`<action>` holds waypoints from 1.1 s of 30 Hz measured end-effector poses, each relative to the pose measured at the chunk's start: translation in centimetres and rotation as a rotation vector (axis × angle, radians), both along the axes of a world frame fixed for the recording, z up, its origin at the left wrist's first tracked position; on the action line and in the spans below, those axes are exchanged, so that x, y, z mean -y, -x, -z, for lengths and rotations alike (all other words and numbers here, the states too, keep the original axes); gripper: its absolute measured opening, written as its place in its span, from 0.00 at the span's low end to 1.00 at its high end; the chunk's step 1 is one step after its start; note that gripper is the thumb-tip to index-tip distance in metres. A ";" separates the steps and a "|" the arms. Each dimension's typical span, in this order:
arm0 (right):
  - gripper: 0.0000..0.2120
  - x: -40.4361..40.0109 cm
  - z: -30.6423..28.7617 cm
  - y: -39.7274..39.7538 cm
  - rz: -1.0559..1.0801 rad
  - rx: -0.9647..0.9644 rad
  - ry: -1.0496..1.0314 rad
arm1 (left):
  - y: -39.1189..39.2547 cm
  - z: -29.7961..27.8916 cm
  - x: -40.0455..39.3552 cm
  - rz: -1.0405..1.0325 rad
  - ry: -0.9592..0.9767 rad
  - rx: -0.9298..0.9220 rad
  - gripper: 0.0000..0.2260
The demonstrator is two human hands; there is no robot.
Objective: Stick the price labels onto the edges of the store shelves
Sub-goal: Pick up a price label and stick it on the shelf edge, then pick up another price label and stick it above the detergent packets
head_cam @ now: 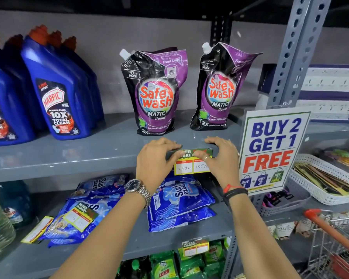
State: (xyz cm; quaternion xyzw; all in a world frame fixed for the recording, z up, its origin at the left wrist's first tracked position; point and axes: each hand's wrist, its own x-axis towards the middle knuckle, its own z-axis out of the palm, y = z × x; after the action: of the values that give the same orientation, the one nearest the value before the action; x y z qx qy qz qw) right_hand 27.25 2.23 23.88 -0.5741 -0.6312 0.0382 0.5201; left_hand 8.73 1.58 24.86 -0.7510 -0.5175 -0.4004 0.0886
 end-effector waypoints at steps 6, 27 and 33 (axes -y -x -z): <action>0.15 -0.1 -0.2 -0.6 -0.063 -0.046 0.034 | 0.5 0.1 0.1 0.053 0.054 -0.021 0.14; 0.23 4.4 17.4 19.5 -0.053 -0.514 0.127 | 21.2 16.1 5.0 -0.219 0.404 0.183 0.17; 0.23 0.7 22.1 32.4 -0.205 -0.320 0.571 | 30.9 17.9 2.5 -0.308 0.657 0.386 0.15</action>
State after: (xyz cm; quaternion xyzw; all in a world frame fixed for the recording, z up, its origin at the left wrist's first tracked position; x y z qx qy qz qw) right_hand -5.18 1.48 1.78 -0.6168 -0.5600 0.3548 0.4243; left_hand -22.13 -0.88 6.97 -0.5643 -0.7314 -0.3293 -0.1956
